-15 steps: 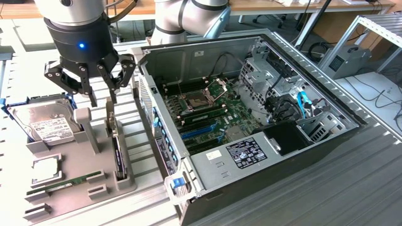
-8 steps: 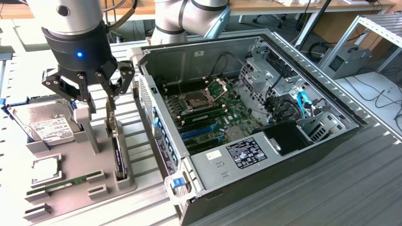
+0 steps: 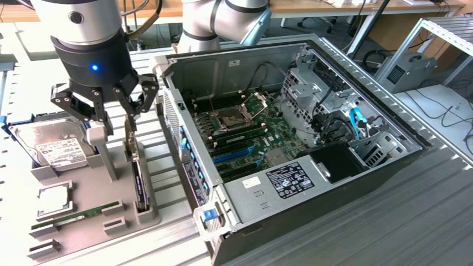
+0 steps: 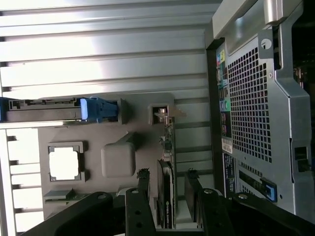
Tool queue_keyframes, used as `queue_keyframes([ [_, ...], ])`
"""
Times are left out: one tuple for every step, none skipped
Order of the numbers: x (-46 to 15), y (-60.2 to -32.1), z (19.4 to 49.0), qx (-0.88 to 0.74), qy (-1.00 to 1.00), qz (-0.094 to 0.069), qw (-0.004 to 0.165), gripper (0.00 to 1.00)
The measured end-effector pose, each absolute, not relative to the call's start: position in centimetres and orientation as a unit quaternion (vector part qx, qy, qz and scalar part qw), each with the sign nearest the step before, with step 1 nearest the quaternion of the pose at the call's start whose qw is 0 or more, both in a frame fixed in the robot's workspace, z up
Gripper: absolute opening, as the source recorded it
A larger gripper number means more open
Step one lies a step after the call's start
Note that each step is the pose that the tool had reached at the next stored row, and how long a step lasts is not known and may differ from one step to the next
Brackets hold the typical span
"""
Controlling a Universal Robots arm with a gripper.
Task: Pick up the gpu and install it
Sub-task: 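Pick up the gpu and move the gpu toward the slot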
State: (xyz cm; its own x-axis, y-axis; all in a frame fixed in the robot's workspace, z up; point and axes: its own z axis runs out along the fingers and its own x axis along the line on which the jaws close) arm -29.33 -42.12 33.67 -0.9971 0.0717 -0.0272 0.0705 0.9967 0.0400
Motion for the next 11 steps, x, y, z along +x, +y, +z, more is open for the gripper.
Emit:
queue_keyframes([
  [-29.33, -42.12, 33.64, 0.036, 0.999, 0.019, 0.014, 0.42],
  [-29.33, -42.12, 33.62, 0.036, 0.999, 0.020, 0.014, 0.42],
  [-29.33, -42.12, 33.58, 0.035, 0.999, 0.020, 0.014, 0.42],
  [-29.33, -42.12, 33.53, 0.035, 0.999, 0.020, 0.014, 0.42],
  [-29.33, -42.12, 33.48, 0.035, 0.999, 0.020, 0.014, 0.42],
  [-29.33, -42.12, 33.43, 0.035, 0.999, 0.020, 0.014, 0.42],
  [-29.33, -42.12, 33.38, 0.035, 0.999, 0.020, 0.014, 0.42],
  [-29.33, -42.12, 33.32, 0.035, 0.999, 0.020, 0.014, 0.42],
  [-29.33, -42.12, 33.25, 0.035, 0.999, 0.020, 0.014, 0.42],
  [-29.33, -42.12, 33.18, 0.035, 0.999, 0.020, 0.014, 0.42],
  [-29.33, -42.12, 33.12, 0.035, 0.999, 0.020, 0.014, 0.42],
])
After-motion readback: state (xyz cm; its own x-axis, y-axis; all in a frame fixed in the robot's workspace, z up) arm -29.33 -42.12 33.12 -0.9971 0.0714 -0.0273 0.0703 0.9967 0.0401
